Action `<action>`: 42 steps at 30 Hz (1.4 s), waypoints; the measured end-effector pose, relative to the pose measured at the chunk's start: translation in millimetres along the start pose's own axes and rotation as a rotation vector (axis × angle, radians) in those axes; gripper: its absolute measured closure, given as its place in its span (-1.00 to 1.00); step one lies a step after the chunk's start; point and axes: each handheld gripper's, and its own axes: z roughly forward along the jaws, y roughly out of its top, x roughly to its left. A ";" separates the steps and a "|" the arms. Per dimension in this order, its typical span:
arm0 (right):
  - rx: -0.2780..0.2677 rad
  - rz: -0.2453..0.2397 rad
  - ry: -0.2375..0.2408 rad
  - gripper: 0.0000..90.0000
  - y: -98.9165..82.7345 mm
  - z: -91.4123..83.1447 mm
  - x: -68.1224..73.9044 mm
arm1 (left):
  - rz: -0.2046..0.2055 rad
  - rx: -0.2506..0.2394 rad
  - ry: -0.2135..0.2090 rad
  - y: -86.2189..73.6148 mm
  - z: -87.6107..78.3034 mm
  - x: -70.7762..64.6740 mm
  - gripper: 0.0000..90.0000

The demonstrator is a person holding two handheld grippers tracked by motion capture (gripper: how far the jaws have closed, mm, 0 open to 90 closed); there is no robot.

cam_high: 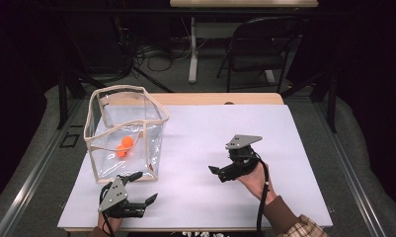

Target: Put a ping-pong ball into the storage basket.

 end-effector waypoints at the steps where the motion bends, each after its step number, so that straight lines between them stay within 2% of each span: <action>1: -0.001 0.000 -0.003 -0.96 -2.2 -1.5 0.8 | 0.000 0.000 0.000 0.0 0.1 0.0 -0.65; 17: -0.042 -0.001 -0.047 -0.96 -30.8 -20.7 4.3 | -0.001 0.004 -0.002 -0.1 0.3 -0.2 -0.65; 25: -0.057 -0.021 -0.062 -0.96 -44.1 -25.4 9.1 | -0.002 0.004 -0.003 -0.3 0.4 0.0 -0.65; 42: -0.090 -0.015 -0.119 -0.97 -86.8 -38.9 14.4 | 0.001 0.011 -0.002 -0.3 0.9 -0.4 -0.65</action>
